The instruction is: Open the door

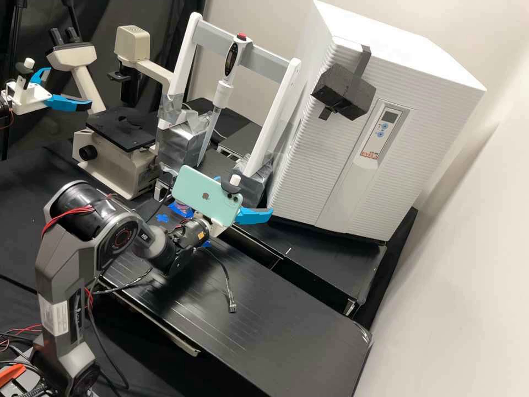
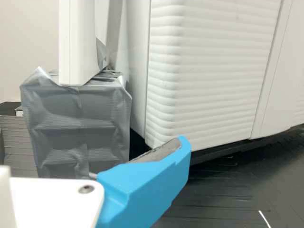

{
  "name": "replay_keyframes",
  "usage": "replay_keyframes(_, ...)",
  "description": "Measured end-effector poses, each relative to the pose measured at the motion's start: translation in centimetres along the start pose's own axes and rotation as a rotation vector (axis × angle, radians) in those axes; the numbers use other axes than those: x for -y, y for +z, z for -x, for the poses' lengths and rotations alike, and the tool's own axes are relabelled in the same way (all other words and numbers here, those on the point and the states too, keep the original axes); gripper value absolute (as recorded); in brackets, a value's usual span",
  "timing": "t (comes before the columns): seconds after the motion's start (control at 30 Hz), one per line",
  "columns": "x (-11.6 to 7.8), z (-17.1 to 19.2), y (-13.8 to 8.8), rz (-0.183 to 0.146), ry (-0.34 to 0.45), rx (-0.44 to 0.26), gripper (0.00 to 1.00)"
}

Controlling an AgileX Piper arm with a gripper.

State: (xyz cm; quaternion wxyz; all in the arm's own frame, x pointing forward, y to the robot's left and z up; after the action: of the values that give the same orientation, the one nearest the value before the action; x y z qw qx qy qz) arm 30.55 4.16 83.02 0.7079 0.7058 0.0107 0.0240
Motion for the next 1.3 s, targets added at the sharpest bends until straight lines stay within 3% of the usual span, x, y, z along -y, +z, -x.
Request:
replay_keyframes(0.4,-0.8,0.6,0.6,0.008,0.014,0.011,1.00)
replay_keyframes(0.67,-5.8,2.0,0.7,-0.060,0.184,0.007,1.00)
replay_keyframes(0.8,-8.1,1.2,-0.9,-0.057,0.251,-0.043,1.00)
replay_keyframes(1.07,-11.2,-0.8,-2.7,-0.084,0.291,-0.016,1.00)
replay_keyframes(1.3,-13.2,-2.3,-4.0,-0.068,0.343,-0.035,1.00)
